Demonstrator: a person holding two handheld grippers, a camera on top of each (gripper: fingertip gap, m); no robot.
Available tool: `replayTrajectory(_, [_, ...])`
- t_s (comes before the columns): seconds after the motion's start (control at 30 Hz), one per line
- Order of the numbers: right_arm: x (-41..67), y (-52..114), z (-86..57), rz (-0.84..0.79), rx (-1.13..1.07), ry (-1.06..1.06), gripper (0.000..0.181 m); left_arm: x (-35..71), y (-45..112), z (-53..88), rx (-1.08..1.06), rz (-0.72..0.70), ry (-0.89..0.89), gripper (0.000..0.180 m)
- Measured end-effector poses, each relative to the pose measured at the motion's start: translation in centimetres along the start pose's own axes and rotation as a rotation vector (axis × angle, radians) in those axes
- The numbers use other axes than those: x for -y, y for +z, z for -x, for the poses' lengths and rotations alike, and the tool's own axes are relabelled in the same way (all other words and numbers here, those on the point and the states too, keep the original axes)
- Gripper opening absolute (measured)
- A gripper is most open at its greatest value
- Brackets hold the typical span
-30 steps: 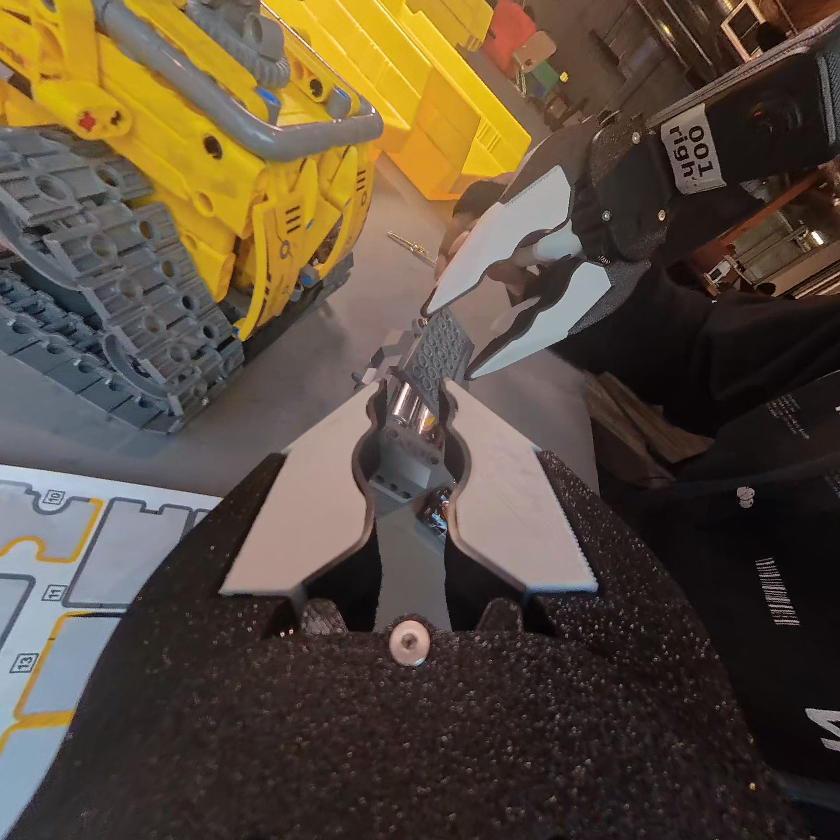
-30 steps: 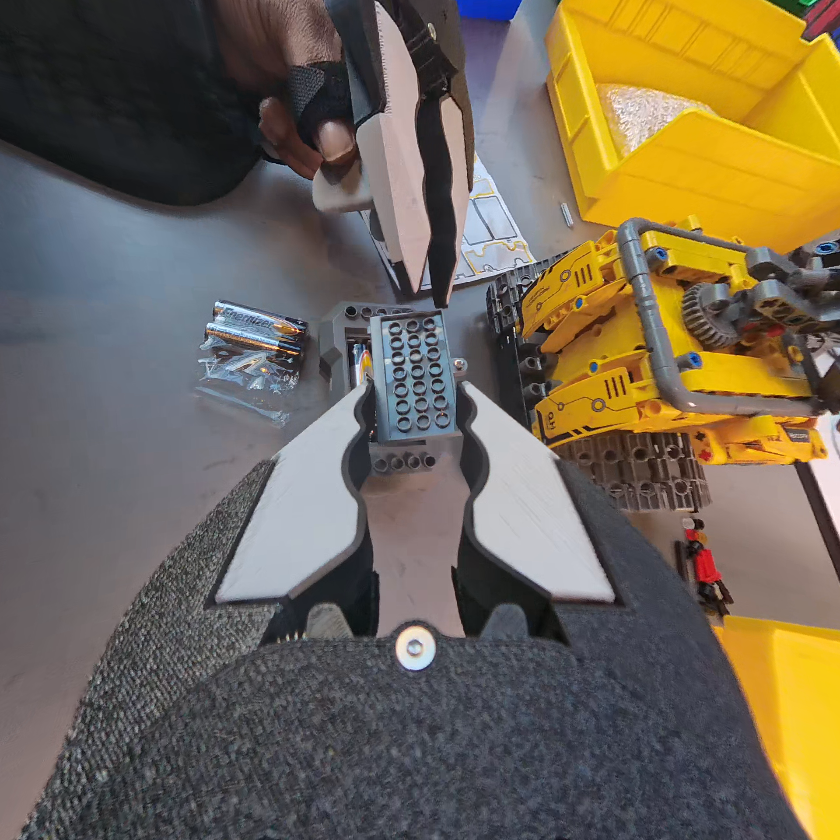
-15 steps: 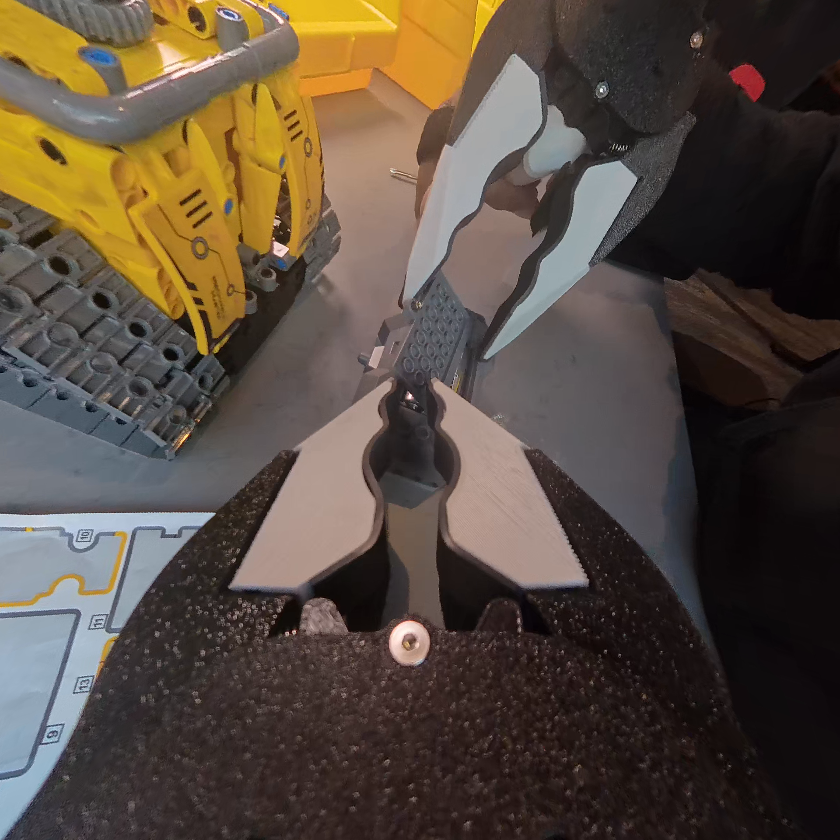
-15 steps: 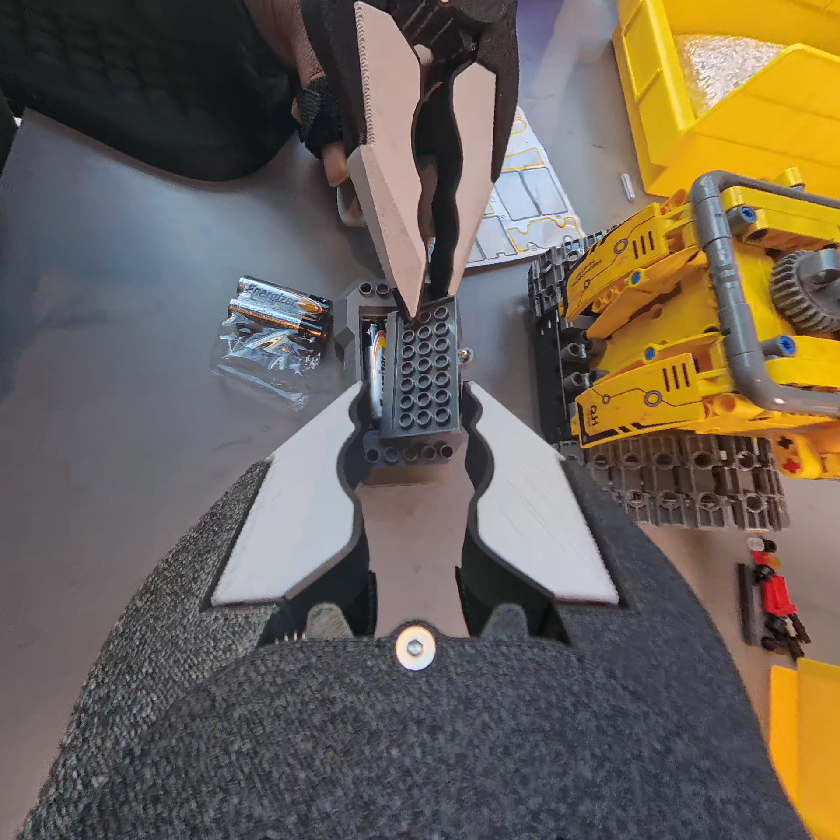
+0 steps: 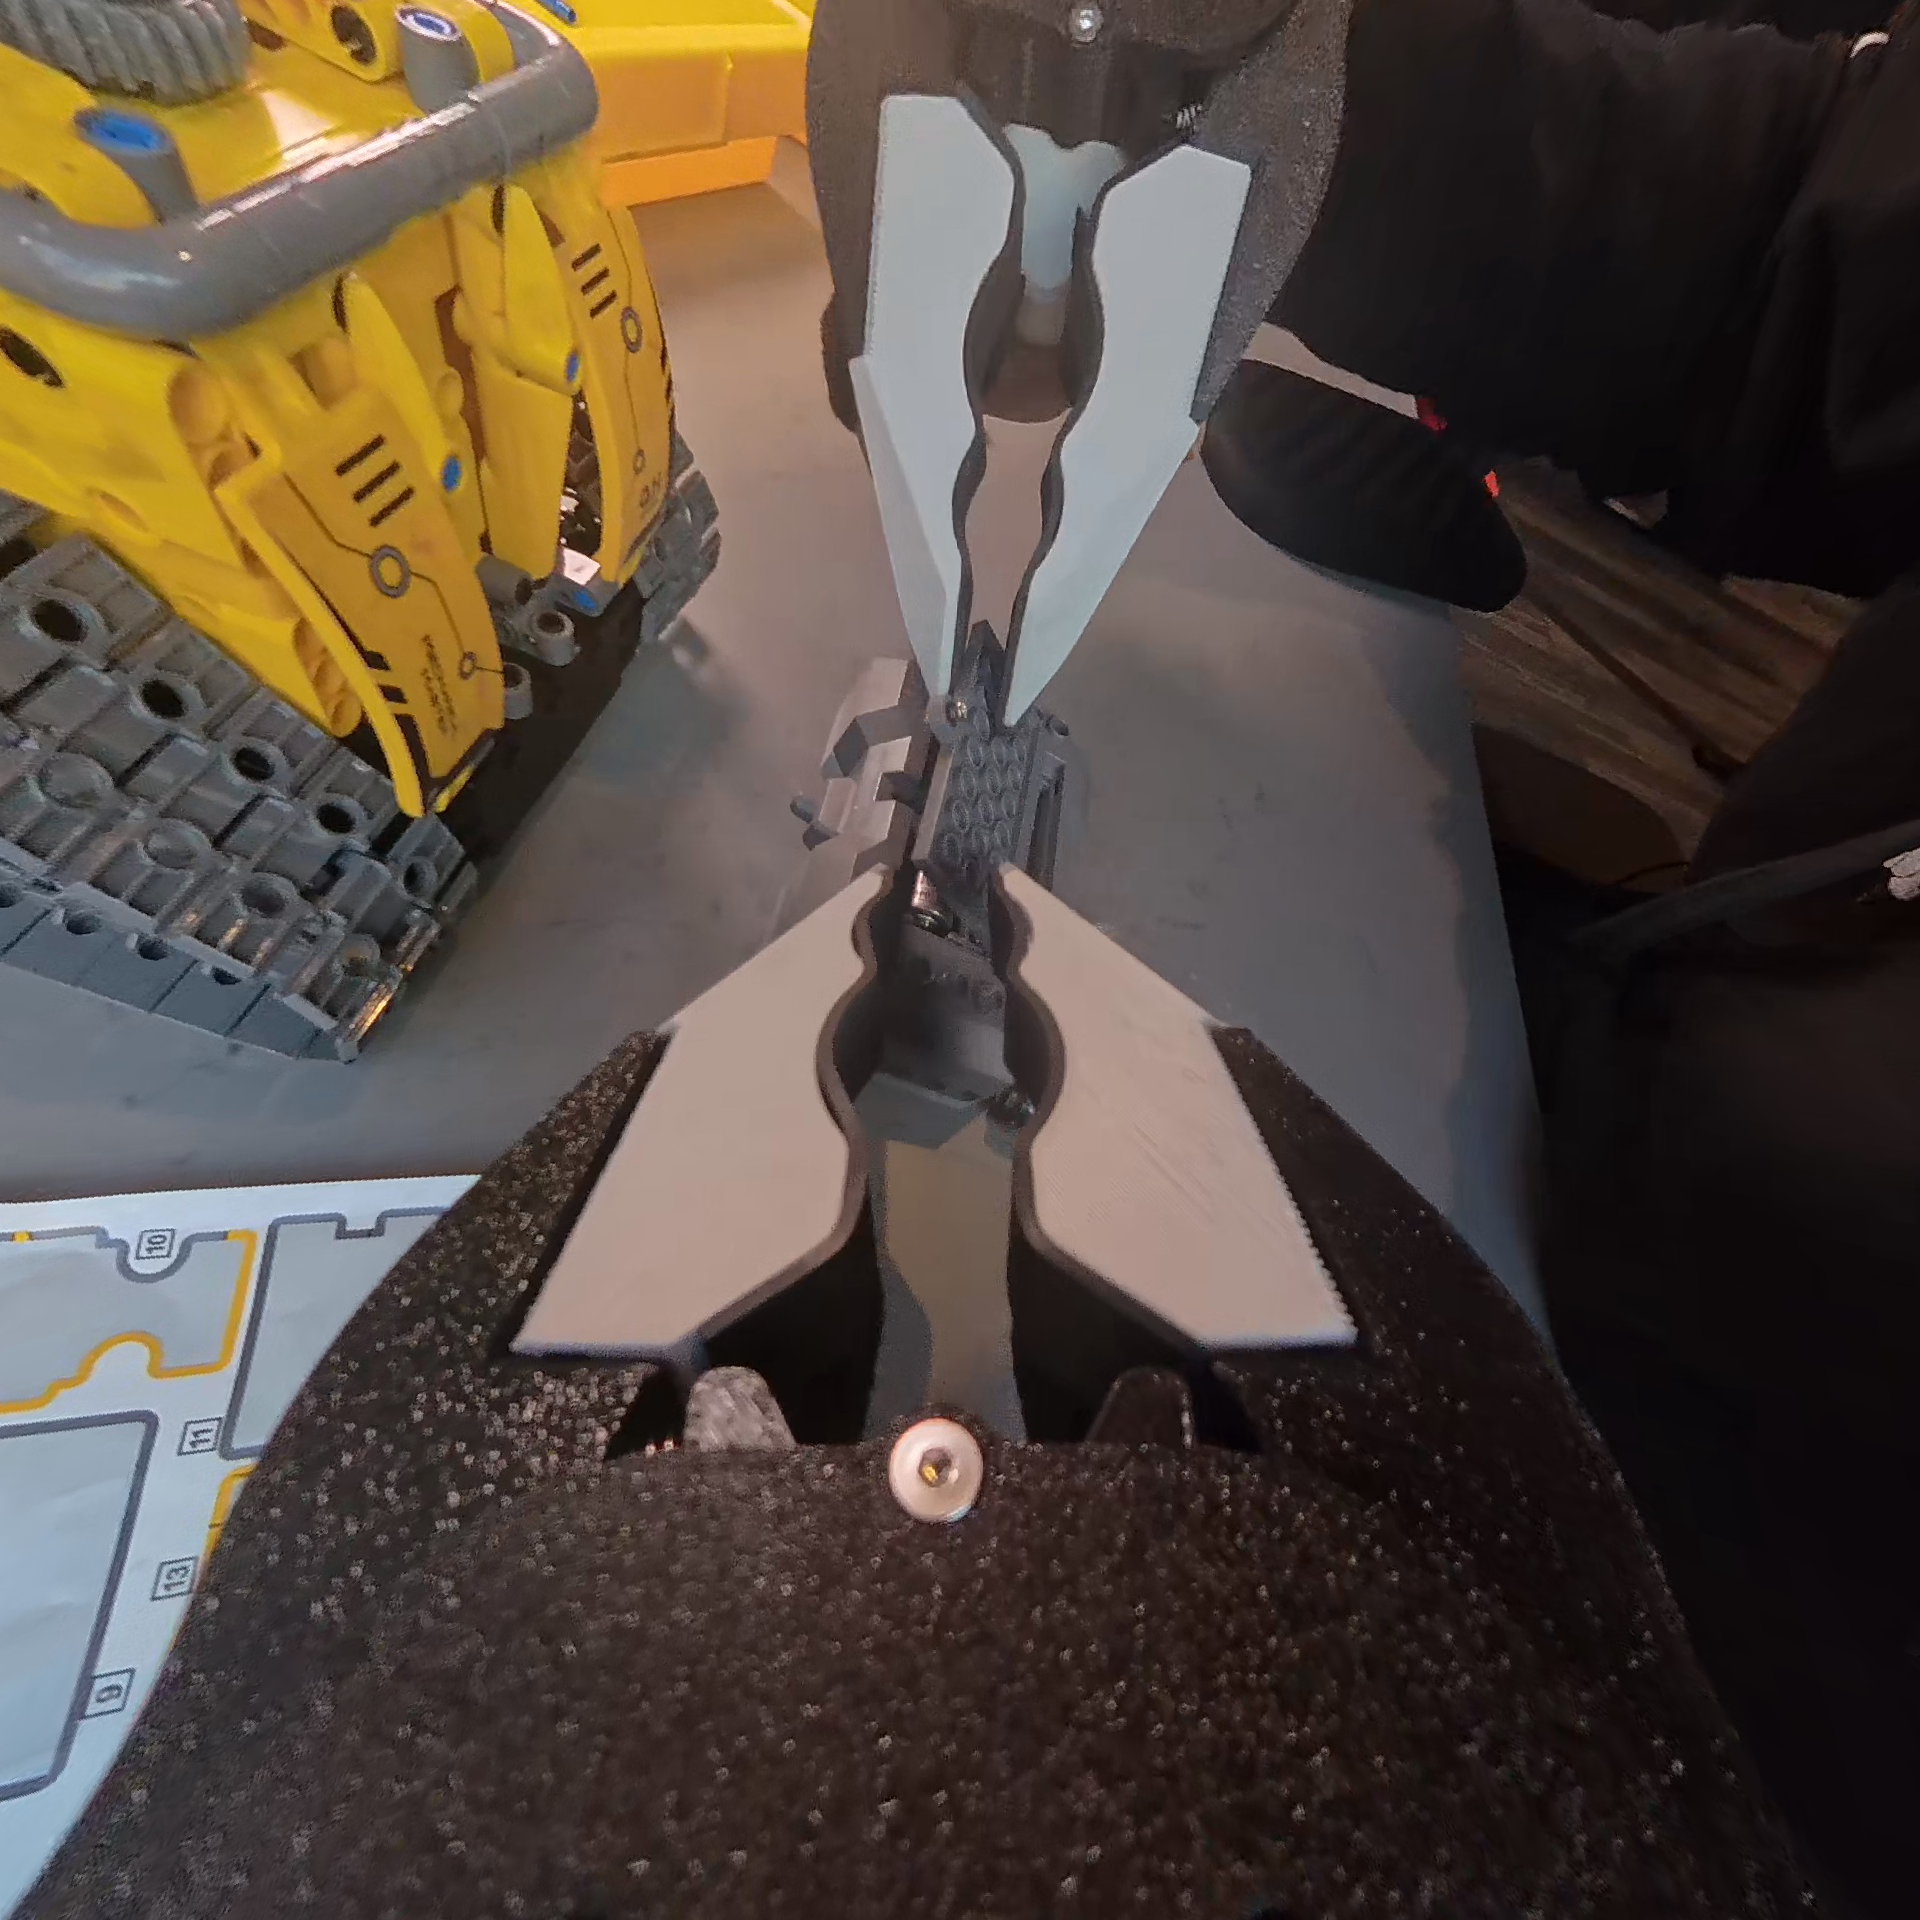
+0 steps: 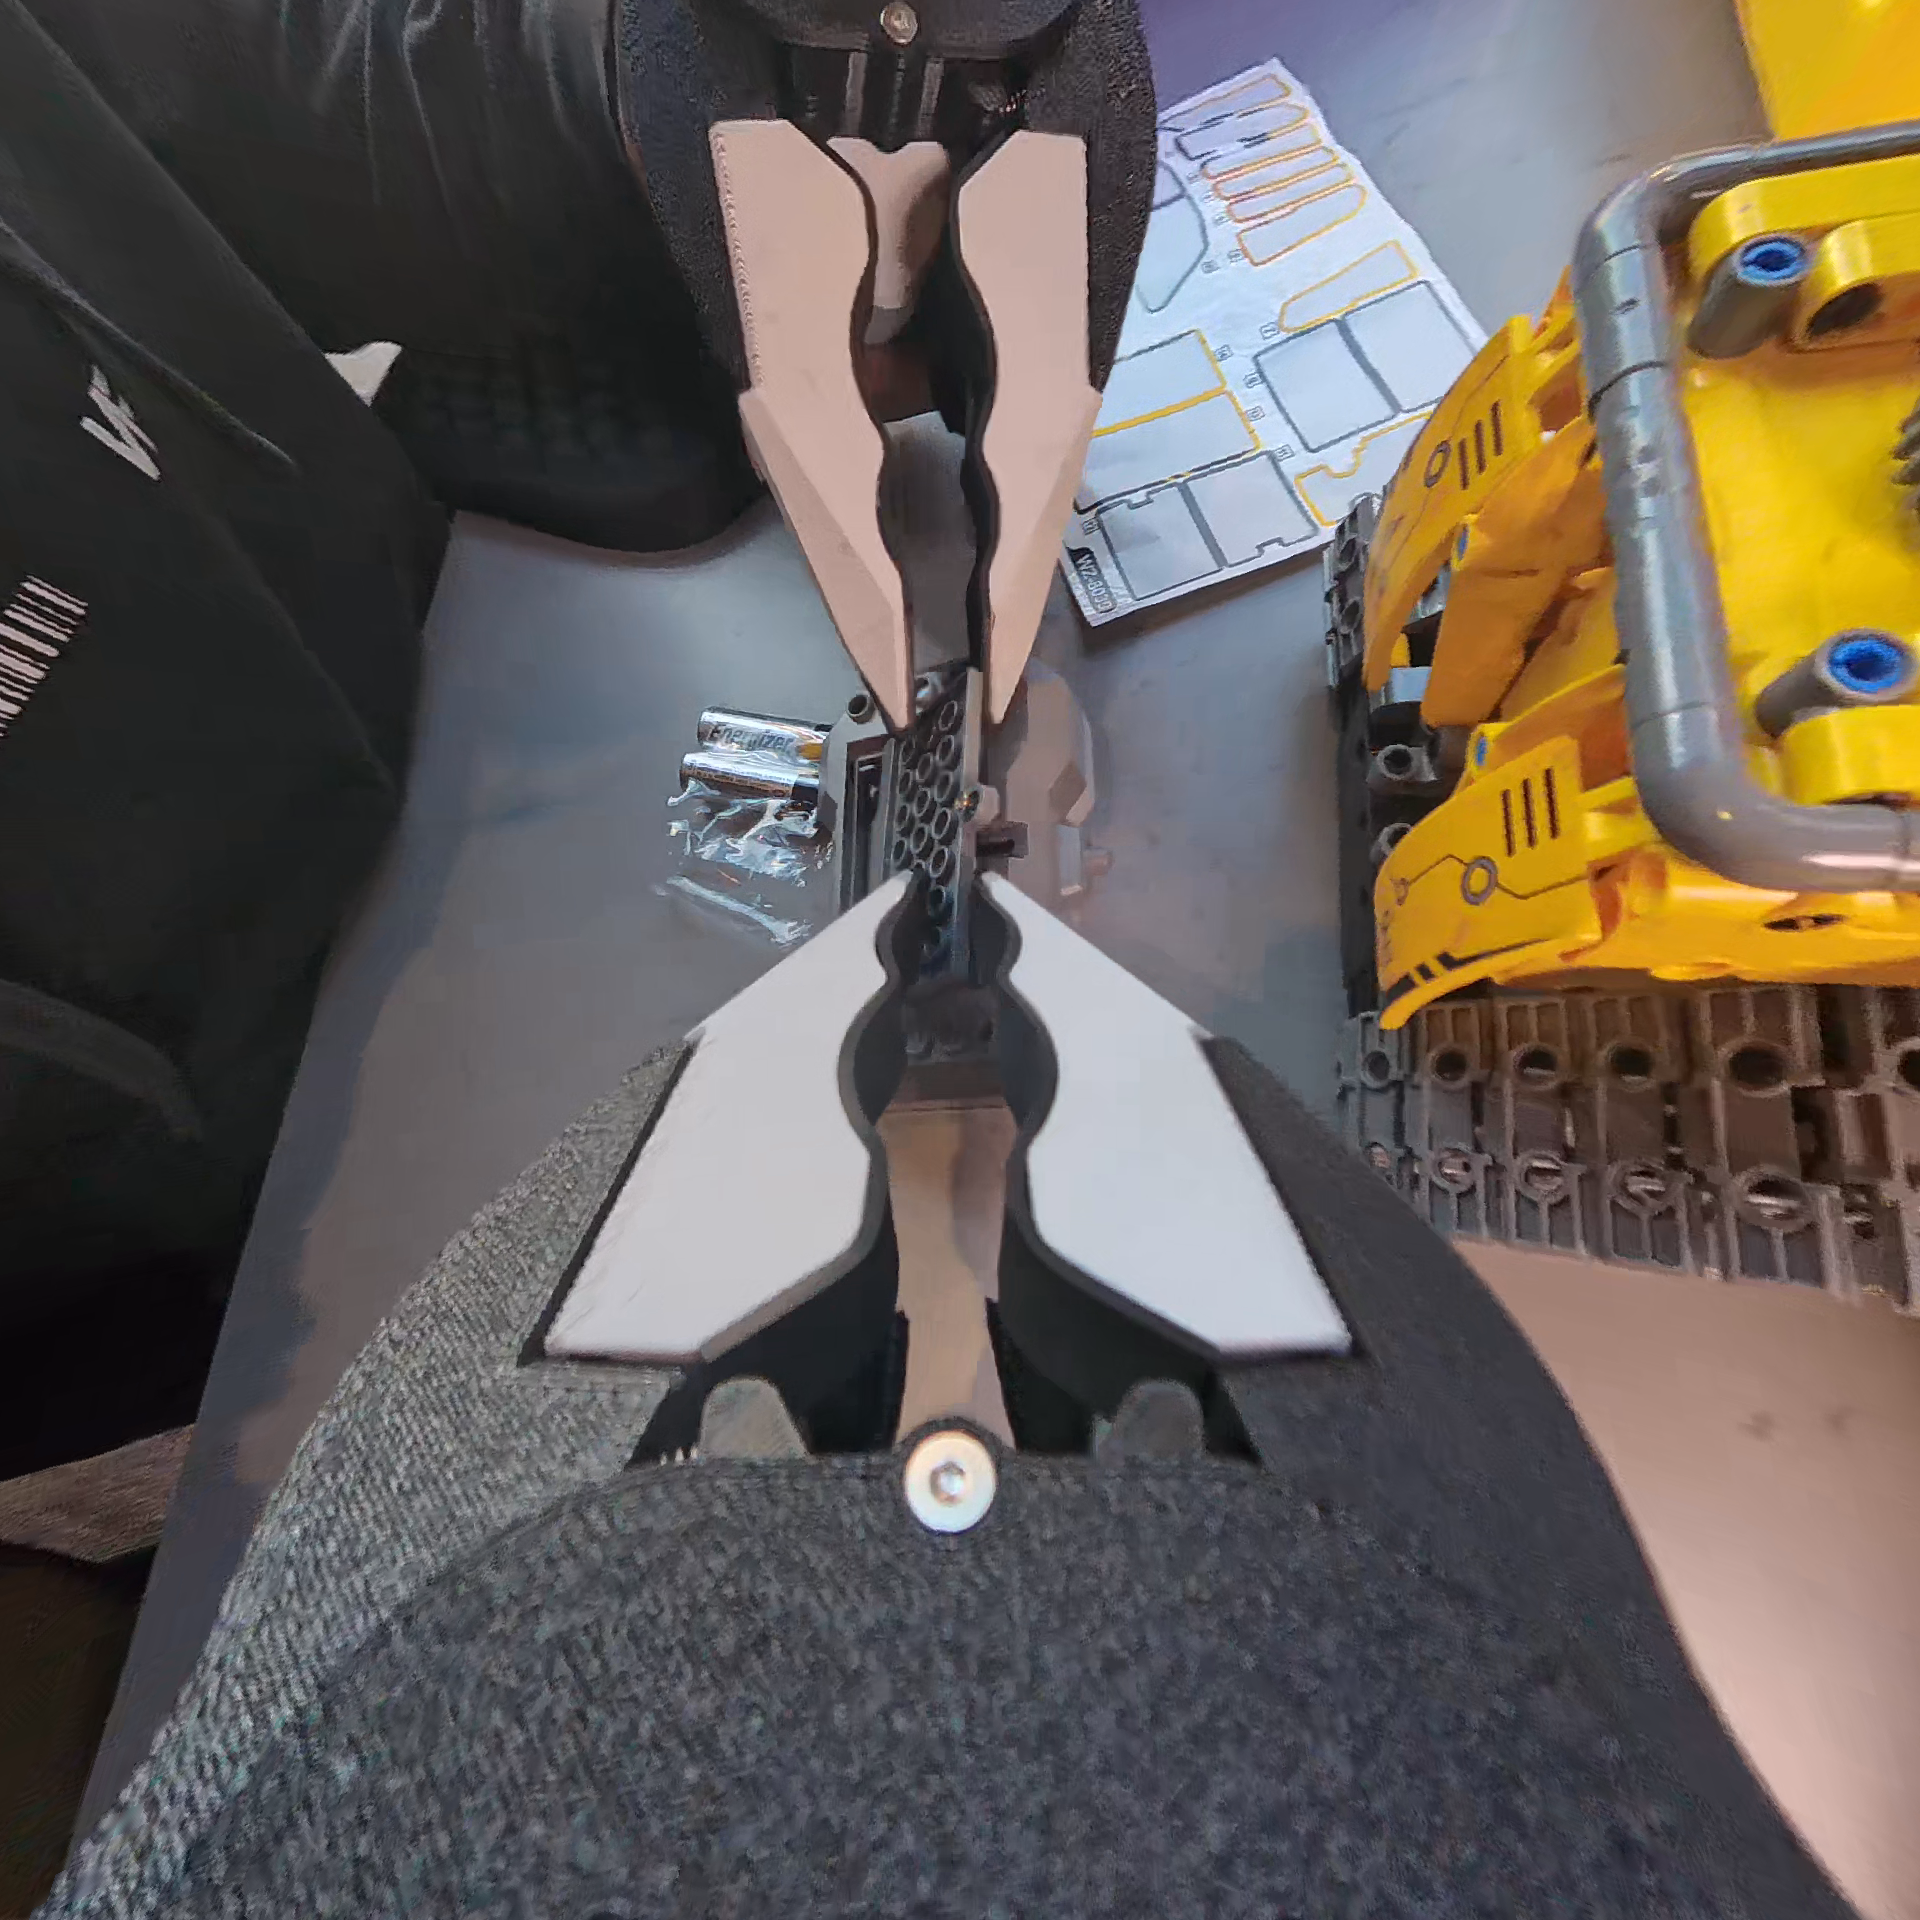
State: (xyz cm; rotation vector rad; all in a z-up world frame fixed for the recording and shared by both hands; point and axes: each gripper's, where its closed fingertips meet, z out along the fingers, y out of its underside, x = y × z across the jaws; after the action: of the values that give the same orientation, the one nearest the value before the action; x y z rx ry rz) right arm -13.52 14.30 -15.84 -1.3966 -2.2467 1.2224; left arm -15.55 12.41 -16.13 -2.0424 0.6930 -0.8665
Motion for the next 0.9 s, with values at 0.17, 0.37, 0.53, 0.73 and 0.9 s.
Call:
replayTrajectory(0.17, [0.0,0.2,0.4,0.019,0.106,0.041,0.006,-0.3,-0.8,-0.7,-0.01,0.01,0.128,0.053])
replayTrajectory(0.37, [0.7,0.0,0.7,-0.001,0.146,0.06,0.004,-1.5,-0.2,0.1,0.076,0.087,0.255,0.063])
replayTrajectory(0.53, [0.8,0.0,0.8,-0.051,0.156,0.098,0.003,-1.5,-0.6,0.3,0.093,0.08,0.279,0.065])
replayTrajectory(0.73, [0.9,0.1,1.0,-0.121,0.201,0.201,0.003,-3.0,0.3,0.8,0.115,0.162,0.301,0.071])
replayTrajectory(0.9, [0.5,0.1,1.1,-0.16,0.229,0.279,0.003,-3.0,0.5,0.9,0.15,0.166,0.333,0.066])
